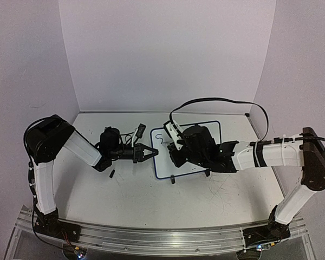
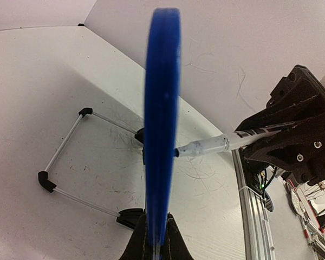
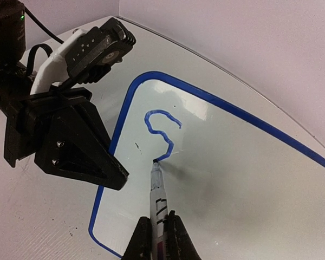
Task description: Write a sentence on the whiteboard
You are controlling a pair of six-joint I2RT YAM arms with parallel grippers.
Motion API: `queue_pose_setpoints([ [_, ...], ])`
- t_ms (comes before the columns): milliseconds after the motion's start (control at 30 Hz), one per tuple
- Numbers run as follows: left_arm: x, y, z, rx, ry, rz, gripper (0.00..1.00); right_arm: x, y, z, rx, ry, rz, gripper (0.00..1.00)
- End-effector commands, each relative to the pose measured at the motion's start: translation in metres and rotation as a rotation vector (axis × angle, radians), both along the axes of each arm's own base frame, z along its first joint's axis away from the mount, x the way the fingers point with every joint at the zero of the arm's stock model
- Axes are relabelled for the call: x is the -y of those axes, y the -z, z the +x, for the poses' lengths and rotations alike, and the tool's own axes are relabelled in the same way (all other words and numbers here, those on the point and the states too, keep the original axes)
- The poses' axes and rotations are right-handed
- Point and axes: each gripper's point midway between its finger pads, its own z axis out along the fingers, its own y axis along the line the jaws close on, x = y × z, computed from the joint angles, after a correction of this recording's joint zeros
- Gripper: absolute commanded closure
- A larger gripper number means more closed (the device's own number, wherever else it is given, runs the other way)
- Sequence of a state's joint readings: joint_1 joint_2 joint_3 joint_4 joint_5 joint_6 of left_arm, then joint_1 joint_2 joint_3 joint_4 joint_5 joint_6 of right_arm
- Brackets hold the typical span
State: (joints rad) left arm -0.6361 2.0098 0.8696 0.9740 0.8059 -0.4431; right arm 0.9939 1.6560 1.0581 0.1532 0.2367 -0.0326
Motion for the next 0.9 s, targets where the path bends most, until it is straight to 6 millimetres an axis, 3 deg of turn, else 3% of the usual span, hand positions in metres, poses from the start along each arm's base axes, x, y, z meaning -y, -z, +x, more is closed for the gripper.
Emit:
queue_pose_setpoints([
  [0,0.003,-0.012,-0.004,0.023,0.012,-0.001,1.0,-0.013,-0.006,0.004,0.0,-0.007,0.027,1.0],
  [667,0.0,-0.011,-0.006,0.024,0.003,0.006,1.0,-0.023,-0.014,0.012,0.018,0.002,0.042,1.0],
  [767,0.0,-0.01,-0.005,0.025,-0.001,0.008,1.0,-0.019,-0.027,0.007,0.029,-0.007,0.071,1.0],
  [867,-0.001,-0.007,-0.003,0.019,-0.007,0.012,1.0,-0.006,-0.06,-0.007,0.057,-0.023,0.146,1.0],
])
